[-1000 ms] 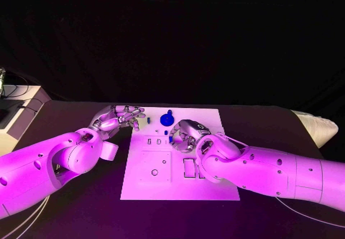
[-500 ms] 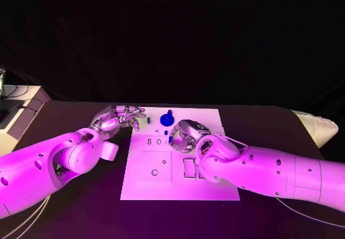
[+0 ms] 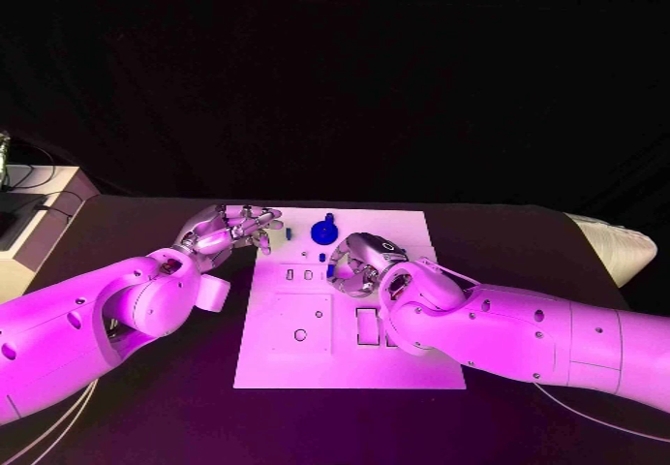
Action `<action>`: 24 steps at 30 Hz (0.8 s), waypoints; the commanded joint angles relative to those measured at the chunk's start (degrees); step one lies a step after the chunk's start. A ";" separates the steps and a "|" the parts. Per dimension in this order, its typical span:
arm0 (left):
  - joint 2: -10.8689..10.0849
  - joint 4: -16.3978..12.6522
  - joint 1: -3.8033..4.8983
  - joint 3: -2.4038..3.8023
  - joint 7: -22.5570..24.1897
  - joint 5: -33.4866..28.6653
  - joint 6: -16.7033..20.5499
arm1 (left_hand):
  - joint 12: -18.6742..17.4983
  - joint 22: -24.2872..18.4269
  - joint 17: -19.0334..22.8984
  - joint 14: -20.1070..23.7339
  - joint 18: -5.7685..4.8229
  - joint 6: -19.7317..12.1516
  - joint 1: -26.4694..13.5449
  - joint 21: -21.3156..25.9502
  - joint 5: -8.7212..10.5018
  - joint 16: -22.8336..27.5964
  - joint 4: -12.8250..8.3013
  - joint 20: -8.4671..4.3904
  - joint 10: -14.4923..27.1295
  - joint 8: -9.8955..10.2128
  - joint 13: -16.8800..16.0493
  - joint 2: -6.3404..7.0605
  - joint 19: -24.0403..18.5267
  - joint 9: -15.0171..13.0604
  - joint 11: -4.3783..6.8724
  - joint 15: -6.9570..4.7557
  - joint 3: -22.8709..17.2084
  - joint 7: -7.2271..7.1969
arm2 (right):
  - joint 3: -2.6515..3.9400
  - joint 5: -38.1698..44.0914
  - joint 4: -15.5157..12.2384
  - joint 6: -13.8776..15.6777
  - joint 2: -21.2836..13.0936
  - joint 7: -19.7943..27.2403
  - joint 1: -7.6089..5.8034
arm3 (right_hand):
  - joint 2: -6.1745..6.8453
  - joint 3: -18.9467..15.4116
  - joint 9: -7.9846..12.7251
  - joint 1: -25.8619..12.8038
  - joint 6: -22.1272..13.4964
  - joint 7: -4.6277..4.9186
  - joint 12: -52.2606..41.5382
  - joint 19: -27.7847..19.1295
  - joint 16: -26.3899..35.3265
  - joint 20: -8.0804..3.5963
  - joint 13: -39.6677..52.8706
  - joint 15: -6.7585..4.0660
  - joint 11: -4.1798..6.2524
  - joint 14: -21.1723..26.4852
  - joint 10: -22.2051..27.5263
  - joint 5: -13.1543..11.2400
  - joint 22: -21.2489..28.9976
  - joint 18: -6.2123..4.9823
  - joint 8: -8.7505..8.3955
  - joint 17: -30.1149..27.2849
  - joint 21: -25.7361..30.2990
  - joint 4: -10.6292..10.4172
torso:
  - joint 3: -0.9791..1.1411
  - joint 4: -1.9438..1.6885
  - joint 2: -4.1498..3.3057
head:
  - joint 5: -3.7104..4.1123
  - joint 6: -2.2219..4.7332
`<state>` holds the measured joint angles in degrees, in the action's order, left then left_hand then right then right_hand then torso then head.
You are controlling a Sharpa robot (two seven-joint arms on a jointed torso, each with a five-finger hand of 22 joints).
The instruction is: Assemble the parts on the task board
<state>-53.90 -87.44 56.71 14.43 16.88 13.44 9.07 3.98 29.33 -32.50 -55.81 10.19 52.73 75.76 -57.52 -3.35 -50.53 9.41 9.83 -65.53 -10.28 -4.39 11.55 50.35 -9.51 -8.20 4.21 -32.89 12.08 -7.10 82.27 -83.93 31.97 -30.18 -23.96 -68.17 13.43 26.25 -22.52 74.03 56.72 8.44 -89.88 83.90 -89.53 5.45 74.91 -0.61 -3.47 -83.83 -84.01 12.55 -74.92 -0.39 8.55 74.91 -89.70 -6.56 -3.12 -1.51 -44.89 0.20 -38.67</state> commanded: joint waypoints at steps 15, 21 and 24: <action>0.45 0.11 -0.03 0.04 -3.69 8.46 -0.69 | 3.21 -0.72 0.09 -0.82 0.41 -0.16 -3.41 0.16 0.19 -1.45 1.44 -0.59 -2.83 0.39 -2.10 2.36 0.47 -0.01 1.48 -0.86 7.44 -1.61 | 0.00 -0.15 -2.05 3.43 -2.12 1.58 0.16 | -1.39 -13.81 1.57 4.01 -6.13 2.05 1.25 6.10 -0.17 1.70 13.77 1.95 -2.21 -5.92 -4.56 -4.62 -15.08 0.39 -4.31 14.06 -0.30 -4.77 | 0.08 0.01 0.04 | -0.24 -0.07; 0.96 0.30 -0.01 0.04 -7.40 12.57 -0.21 | 14.28 0.74 -3.04 -1.88 0.34 -2.66 -1.02 -3.26 -0.07 -7.82 6.96 -0.63 0.70 -2.94 -9.75 -0.08 1.37 -1.44 0.96 -0.58 20.50 -0.56 | 0.22 -1.04 -4.39 5.72 -4.82 2.72 0.16 | -1.68 -18.63 1.64 6.86 -6.22 2.13 1.32 6.10 -0.19 1.79 13.69 2.03 -2.29 -5.93 -4.48 -3.54 -15.08 0.39 -4.45 14.14 -0.30 -8.68 | 0.20 0.10 0.20 | -0.50 0.19; 1.34 0.24 0.01 0.04 -10.10 15.10 -0.06 | 27.26 2.41 -5.33 -3.25 0.62 -5.39 -1.93 -6.73 -0.20 -12.47 6.98 -1.21 6.30 -9.13 -18.27 -0.55 1.93 -3.84 1.46 -0.49 21.77 -1.09 | 0.71 -3.40 -5.90 6.94 -6.99 6.08 0.04 | -1.87 -19.16 1.56 7.46 -5.84 2.04 1.26 6.10 -0.20 1.77 13.74 1.99 -2.22 -5.94 -4.53 -3.06 -15.08 0.39 -4.27 14.16 -0.30 -9.39 | 0.41 0.24 0.49 | -0.62 0.39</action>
<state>-52.81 -87.05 56.68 14.42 10.98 23.71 9.15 29.36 32.49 -38.34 -59.57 10.19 48.07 74.15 -64.15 -3.35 -62.80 16.40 8.96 -60.74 -18.52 -21.36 10.36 52.88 -13.01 -6.74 3.29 -11.66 11.15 -6.49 81.11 -89.51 35.93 -36.57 -21.69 -68.00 11.40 7.33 -20.92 81.12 50.62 10.58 -88.75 83.99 -89.53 6.79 74.95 0.94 -5.43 -83.93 -84.10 9.35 -74.91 0.03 4.35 74.90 -89.65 -15.97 -2.91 -1.42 -44.69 -0.31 -38.45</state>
